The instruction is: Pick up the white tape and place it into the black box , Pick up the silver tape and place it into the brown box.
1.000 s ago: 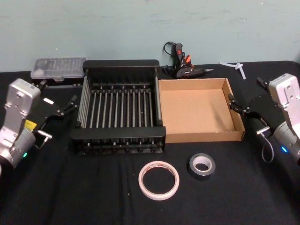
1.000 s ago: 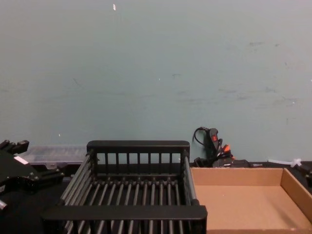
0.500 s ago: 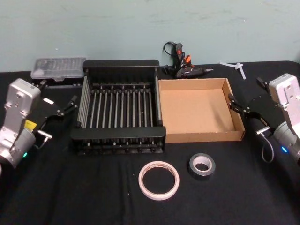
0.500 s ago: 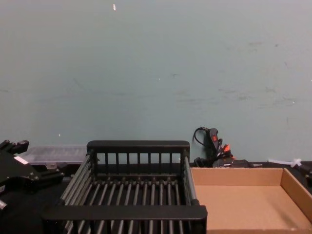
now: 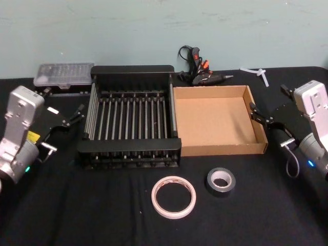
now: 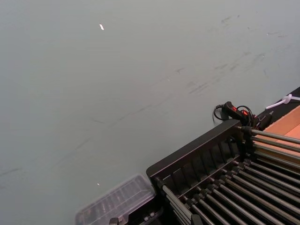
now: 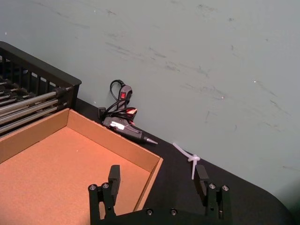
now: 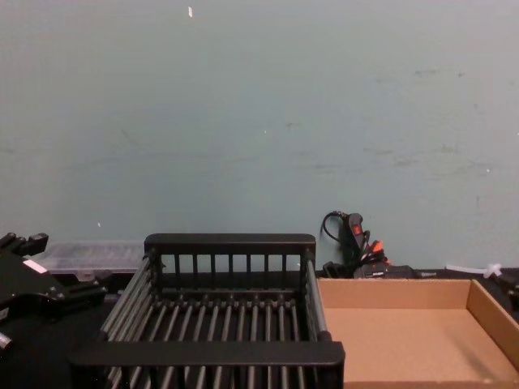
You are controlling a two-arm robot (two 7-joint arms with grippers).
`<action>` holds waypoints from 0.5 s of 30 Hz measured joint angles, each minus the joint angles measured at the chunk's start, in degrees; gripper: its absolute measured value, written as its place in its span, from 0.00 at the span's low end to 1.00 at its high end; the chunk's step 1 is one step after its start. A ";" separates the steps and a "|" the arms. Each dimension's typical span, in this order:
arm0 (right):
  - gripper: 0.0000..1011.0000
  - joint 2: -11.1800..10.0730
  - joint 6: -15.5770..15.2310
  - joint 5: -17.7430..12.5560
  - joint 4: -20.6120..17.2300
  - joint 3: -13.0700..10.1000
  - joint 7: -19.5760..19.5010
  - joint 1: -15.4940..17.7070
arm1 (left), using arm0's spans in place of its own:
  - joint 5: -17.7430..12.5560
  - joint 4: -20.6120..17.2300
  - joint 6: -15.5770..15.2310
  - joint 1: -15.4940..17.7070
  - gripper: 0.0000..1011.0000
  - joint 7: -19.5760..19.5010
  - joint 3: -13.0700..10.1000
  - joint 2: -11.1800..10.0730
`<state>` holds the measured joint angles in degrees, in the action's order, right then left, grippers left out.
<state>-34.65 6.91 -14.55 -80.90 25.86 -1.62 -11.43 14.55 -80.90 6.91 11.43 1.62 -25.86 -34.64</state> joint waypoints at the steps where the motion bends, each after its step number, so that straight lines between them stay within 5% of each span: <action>1: 0.99 0.00 0.00 0.00 0.00 0.00 0.00 0.00 | 0.00 0.00 0.00 0.00 0.99 0.00 0.00 0.00; 15: 0.99 0.22 -0.60 -1.25 -2.12 -1.94 2.53 1.54 | 0.00 0.00 0.00 0.00 0.99 0.00 0.00 0.00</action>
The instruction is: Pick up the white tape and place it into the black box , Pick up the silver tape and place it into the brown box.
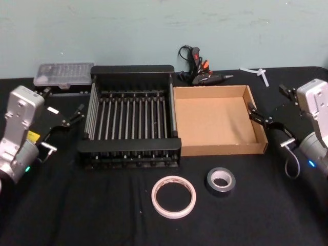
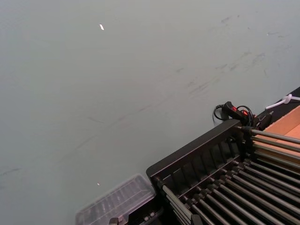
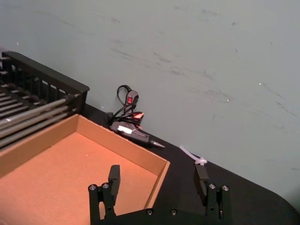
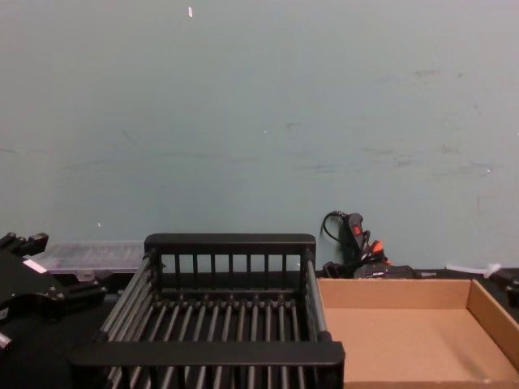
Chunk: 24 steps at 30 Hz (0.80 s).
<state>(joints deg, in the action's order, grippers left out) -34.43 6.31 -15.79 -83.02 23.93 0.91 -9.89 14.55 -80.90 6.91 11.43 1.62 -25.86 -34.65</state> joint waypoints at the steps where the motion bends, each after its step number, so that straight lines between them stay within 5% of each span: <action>1: 0.99 -0.01 -0.16 -0.26 -0.31 -0.21 0.27 0.22 | 0.00 0.00 0.00 0.00 0.99 0.00 0.00 0.00; 13: 0.99 -0.53 -2.85 -4.74 -6.64 -3.35 3.96 4.80 | 0.00 0.00 0.00 0.00 0.99 0.00 0.00 0.00; 24: 0.99 -2.14 -6.82 -8.36 -15.61 -6.12 6.64 12.25 | 0.00 0.00 0.00 0.00 0.99 0.00 0.00 0.00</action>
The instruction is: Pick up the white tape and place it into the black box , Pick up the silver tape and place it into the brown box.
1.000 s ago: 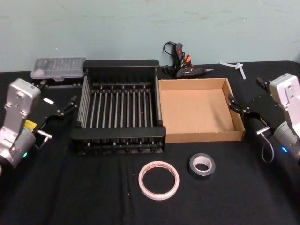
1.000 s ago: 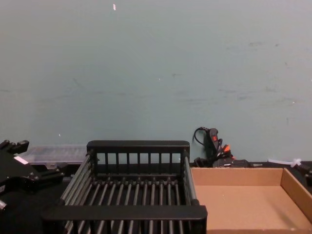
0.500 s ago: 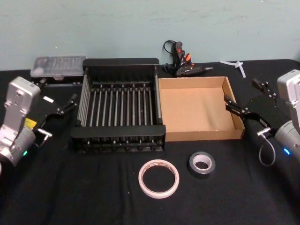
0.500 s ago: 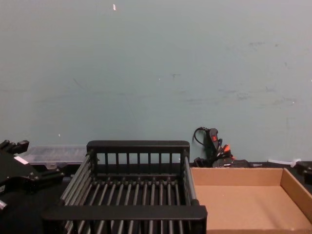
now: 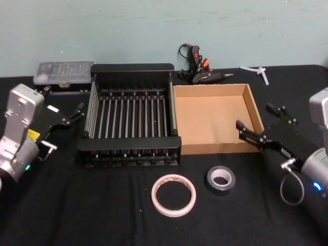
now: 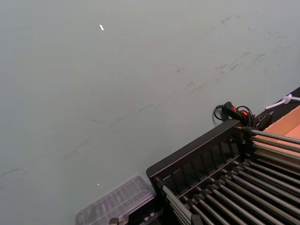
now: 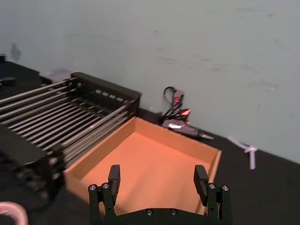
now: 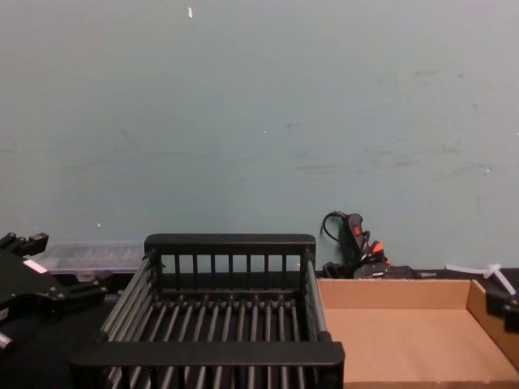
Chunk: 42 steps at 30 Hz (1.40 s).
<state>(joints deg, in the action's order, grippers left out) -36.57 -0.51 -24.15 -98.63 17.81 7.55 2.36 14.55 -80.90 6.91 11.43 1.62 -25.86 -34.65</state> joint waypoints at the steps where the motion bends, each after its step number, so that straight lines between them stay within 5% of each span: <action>1: 0.99 -0.10 -0.29 -0.09 -0.51 -0.12 0.13 0.47 | 0.00 0.00 0.00 0.00 0.99 0.00 0.00 0.00; 18: 0.99 -0.74 -10.77 -1.09 -6.05 -1.13 1.34 7.39 | 0.00 0.00 0.00 0.00 0.99 0.00 0.00 0.00; 27: 0.99 0.73 -16.68 -0.74 -6.04 -1.11 1.55 7.00 | 0.00 0.00 0.00 0.00 0.99 0.00 0.00 0.00; 42: 0.99 3.51 -19.92 1.45 -4.00 -0.21 3.30 4.53 | 0.00 0.00 0.00 0.00 0.99 0.00 0.00 0.00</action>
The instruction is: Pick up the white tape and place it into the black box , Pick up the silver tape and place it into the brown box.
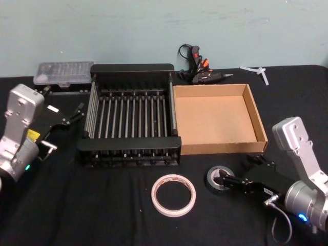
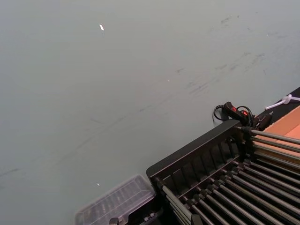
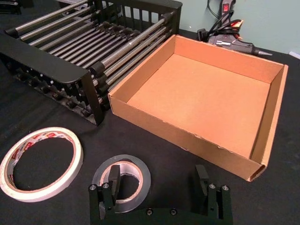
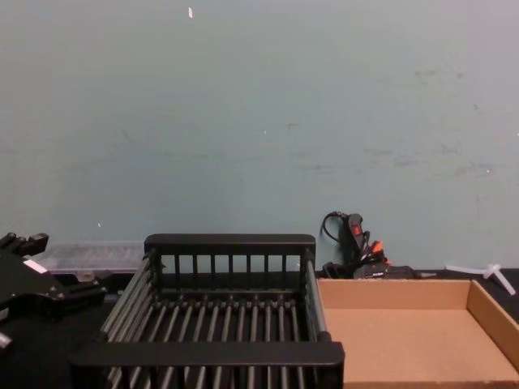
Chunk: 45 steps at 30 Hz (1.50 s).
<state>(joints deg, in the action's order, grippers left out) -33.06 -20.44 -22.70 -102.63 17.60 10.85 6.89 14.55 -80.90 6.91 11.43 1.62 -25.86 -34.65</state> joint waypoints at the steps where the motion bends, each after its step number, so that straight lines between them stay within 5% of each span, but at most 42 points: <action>1: 0.99 0.12 -0.07 0.21 0.11 0.07 0.07 -0.13 | 0.00 0.00 0.00 0.00 0.99 0.00 0.00 0.00; 25: 0.99 3.42 -2.37 4.48 2.58 -0.14 1.30 -1.60 | 0.00 0.00 0.00 0.00 0.99 0.00 0.00 0.00; 40: 0.99 3.59 -2.52 4.91 2.65 -0.32 1.44 -1.61 | 0.00 0.00 0.00 0.00 0.99 0.00 0.00 0.00; 45: 0.89 3.55 -2.48 4.83 2.62 -0.30 1.42 -1.58 | 0.00 0.00 0.00 0.00 0.99 0.00 0.00 0.00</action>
<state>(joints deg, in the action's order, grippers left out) -29.50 -22.92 -17.87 -100.01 17.30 12.27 5.30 14.55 -80.90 6.91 11.43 1.62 -25.86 -34.65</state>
